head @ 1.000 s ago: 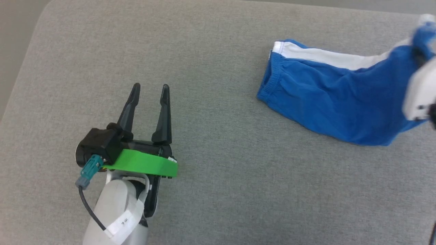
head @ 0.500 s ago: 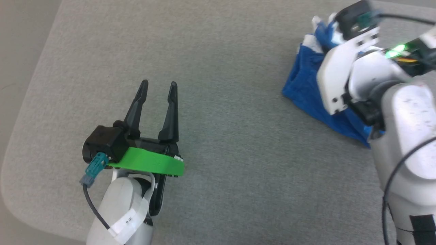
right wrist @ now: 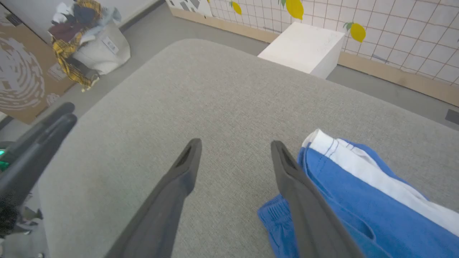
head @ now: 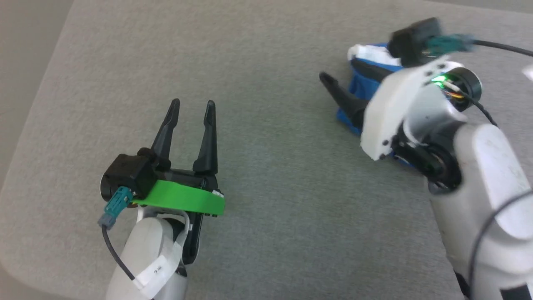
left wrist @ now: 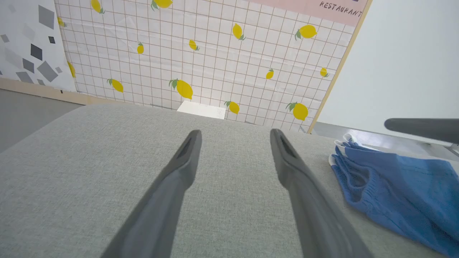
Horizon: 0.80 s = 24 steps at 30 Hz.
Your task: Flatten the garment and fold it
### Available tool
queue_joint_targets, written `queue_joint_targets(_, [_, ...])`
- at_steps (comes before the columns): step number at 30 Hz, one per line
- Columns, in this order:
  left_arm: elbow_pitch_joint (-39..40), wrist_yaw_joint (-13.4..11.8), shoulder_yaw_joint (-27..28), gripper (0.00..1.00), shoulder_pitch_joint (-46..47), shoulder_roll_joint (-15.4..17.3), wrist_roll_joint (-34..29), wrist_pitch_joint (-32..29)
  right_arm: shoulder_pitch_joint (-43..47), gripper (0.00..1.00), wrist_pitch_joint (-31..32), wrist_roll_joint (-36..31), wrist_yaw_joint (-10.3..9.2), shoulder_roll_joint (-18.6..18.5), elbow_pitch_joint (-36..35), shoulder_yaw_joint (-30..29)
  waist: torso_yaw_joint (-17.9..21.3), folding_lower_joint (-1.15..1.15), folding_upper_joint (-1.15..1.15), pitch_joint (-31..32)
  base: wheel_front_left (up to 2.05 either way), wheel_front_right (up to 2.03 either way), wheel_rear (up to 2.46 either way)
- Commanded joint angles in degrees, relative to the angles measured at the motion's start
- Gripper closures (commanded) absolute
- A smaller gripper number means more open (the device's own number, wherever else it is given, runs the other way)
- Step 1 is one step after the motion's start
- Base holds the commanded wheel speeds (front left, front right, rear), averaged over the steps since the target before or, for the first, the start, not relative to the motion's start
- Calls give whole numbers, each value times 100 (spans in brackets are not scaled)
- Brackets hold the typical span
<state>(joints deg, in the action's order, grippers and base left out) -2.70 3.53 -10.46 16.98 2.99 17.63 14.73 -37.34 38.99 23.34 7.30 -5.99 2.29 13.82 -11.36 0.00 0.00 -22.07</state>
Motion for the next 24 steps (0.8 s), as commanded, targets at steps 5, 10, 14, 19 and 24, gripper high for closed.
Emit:
queue_joint_targets(5, [-41,77,31,0,-27,-12,-108,27,538,0,-747,358,19,88,-864,-714,509,0,0,353,0,0,0])
queue_joint_targets(10, [-53,106,53,0,-34,-12,-151,27,1109,0,-1351,288,19,230,-1034,-1722,702,0,0,458,0,0,0])
queue_joint_targets(14, [-49,125,59,0,-24,-12,-172,27,1425,0,-1568,512,19,296,-711,-2466,763,0,0,457,0,0,0])
queue_joint_targets(19, [-7,118,82,0,21,-12,-176,27,1475,0,-1542,764,19,309,26,-3011,743,0,0,345,0,0,0])
queue_joint_targets(24, [13,95,126,0,61,-12,-148,27,1211,0,-1185,753,19,310,764,-3066,674,0,0,185,0,0,0])
